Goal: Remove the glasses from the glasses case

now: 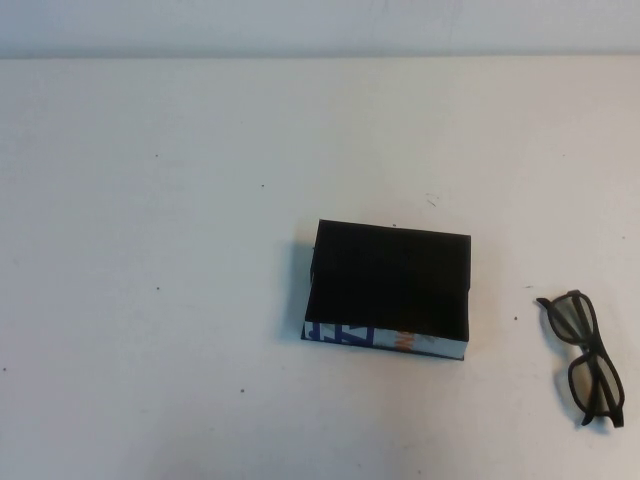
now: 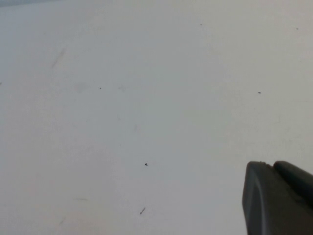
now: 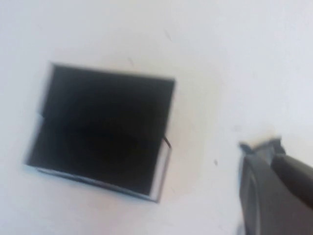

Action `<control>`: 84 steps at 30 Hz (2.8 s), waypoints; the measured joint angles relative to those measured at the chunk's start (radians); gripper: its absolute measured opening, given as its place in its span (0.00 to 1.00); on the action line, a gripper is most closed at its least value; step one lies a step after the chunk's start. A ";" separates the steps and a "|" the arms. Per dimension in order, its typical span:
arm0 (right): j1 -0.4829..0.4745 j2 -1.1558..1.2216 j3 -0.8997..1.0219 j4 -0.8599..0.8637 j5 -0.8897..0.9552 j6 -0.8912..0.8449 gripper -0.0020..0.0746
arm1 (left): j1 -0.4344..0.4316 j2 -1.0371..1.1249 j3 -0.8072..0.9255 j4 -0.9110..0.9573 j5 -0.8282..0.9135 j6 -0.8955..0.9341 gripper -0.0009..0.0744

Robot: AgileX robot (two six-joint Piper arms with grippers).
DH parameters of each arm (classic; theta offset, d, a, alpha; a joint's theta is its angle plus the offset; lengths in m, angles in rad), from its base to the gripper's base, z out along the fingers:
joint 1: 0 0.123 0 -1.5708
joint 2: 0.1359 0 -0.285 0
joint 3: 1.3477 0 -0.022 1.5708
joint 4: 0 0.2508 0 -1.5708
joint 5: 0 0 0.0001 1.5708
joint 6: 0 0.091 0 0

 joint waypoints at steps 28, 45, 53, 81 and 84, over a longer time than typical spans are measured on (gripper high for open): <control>0.004 -0.702 0.252 -0.051 0.103 0.000 0.01 | 0.000 0.000 0.000 0.000 0.000 0.000 0.01; -0.008 -0.866 0.676 -0.218 -0.487 0.004 0.01 | 0.000 0.000 0.000 0.000 0.000 0.000 0.01; -0.060 -1.012 0.842 -0.185 -0.366 0.005 0.01 | 0.000 0.000 0.000 0.000 0.000 0.000 0.01; -0.060 -1.014 0.842 -0.189 -0.300 0.007 0.01 | 0.000 0.000 0.000 0.000 0.000 0.000 0.01; -0.060 -1.014 0.842 -0.189 -0.300 0.007 0.01 | 0.000 0.000 0.000 0.000 0.000 0.000 0.01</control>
